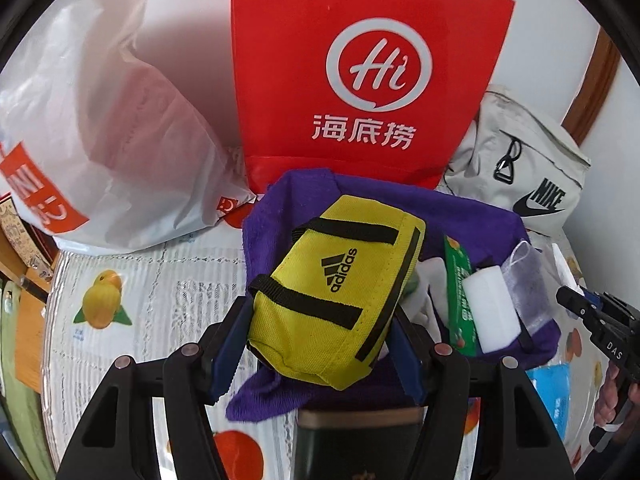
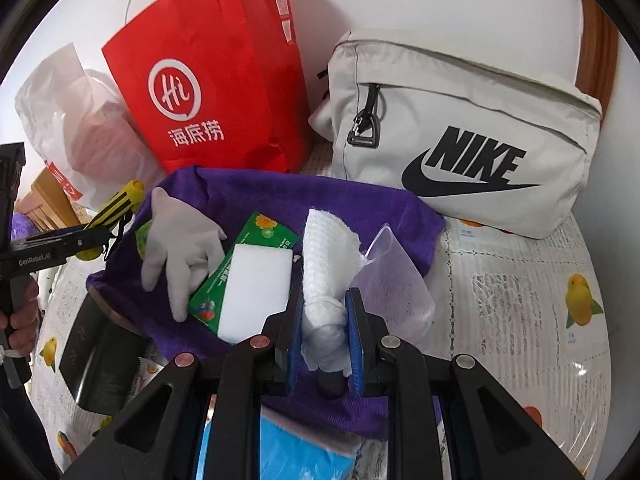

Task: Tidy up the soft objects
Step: 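Carry tissue and pouch over the purple towel and open both tools to release, then grasp the fruit-print snack packet with the right tool beside the green tin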

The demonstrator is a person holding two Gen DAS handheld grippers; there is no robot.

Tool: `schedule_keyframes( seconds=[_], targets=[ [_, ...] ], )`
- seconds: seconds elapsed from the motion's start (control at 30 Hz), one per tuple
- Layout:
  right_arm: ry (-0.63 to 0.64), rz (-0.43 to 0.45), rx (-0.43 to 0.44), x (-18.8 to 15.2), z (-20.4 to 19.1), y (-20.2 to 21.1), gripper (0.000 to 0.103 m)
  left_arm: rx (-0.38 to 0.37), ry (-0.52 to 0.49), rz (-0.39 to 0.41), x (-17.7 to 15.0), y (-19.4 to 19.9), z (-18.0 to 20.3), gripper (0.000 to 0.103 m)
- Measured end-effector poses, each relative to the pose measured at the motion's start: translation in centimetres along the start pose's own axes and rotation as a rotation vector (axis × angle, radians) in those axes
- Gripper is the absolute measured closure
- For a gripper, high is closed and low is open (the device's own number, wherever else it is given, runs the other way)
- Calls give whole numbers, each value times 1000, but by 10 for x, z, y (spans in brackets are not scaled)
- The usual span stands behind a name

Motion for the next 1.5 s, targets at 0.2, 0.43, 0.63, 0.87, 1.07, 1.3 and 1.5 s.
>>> schedule_keyframes(
  seconds=[0.2, 0.43, 0.63, 0.87, 1.07, 1.3, 1.5],
  targets=[
    [-8, -52, -12, -2, 6, -23, 82, -5, 16, -34, 5, -21, 3, 39],
    [-26, -102, 1, -9, 12, -42, 82, -9, 4, -80, -1, -39, 9, 38],
    [-31, -118, 9, -14, 11, -46, 80, -14, -15, -95, -4, -41, 17, 32],
    [-2, -98, 6, -13, 5, -40, 37, -55, -7, -119, -14, -37, 26, 22],
    [-11, -54, 10, -12, -1, -16, 37, -73, -11, -109, -20, -16, 33, 19],
    [65, -1, 51, -19, -50, 21, 37, -46, -18, -70, -27, 14, 28, 19],
    [106, -19, 145, -51, -106, 31, 37, -21, -10, -43, -43, 45, 4, 19]
  ],
)
Point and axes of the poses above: each gripper's, at about its wrist camera, not at the fingertips, and y roughly against the way its jaws point, z to its right, x to its top, the point moved 10 cm from there along -y, roughly the way its jaws point, and after that the axes turned 4 degrees about x, right-handed, at the moved point
